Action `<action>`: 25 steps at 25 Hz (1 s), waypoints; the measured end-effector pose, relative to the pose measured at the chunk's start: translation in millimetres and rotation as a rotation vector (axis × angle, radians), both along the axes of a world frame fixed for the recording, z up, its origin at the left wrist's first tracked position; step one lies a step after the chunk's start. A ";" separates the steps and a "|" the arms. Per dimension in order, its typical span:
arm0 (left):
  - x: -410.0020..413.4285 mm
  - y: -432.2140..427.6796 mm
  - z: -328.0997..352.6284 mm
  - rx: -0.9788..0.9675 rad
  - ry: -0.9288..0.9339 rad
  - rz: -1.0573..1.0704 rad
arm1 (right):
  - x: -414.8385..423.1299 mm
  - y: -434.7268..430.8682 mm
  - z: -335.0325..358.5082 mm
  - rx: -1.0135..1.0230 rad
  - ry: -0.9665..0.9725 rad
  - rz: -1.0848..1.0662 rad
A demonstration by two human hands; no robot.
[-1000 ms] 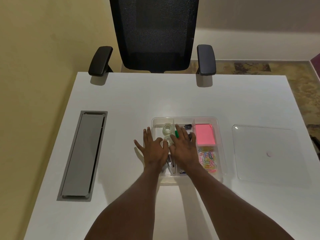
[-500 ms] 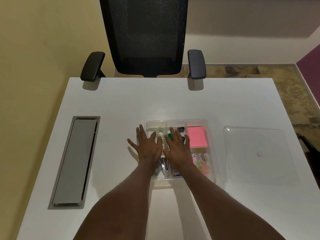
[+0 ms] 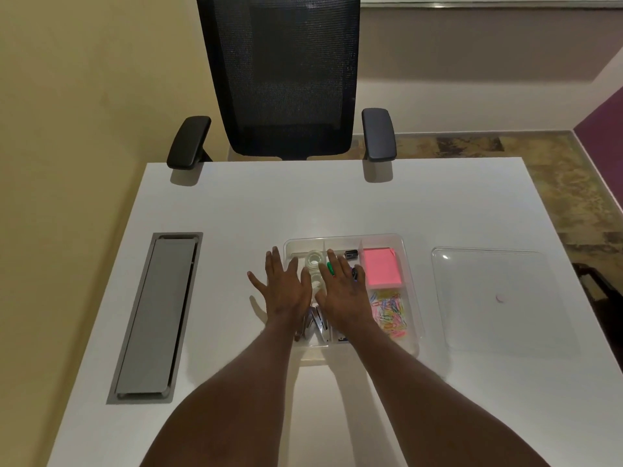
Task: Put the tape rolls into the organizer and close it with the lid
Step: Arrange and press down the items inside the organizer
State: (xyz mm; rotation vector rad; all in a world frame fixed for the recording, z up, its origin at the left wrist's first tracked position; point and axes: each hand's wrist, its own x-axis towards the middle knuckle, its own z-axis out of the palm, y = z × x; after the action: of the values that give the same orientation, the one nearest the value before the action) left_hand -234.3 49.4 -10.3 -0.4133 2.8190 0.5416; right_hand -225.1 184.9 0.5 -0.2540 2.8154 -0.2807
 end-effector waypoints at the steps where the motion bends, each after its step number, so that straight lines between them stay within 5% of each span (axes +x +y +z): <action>1: 4.2 -0.4 4.5 -0.011 0.012 0.006 | 3.3 0.4 4.2 -0.009 0.006 -0.004; 8: 47.8 2.4 37.0 -0.003 0.114 0.010 | 43.3 13.5 36.3 -0.127 0.256 -0.064; 17: 137.1 35.6 60.2 0.020 0.120 -0.163 | 132.9 40.4 50.9 -0.072 0.232 -0.156; 21: 162.9 71.3 56.2 0.154 0.101 -0.082 | 168.8 88.4 49.9 -0.048 0.356 -0.154; 25: 174.1 111.5 50.9 0.237 0.042 -0.056 | 181.3 146.3 48.8 0.033 0.272 -0.140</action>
State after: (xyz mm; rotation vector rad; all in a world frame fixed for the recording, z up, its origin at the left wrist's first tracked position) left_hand -60.2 160.9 40.6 -0.2784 2.7515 0.8694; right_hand -43.8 331.2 49.3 -0.0931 3.1104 -0.2464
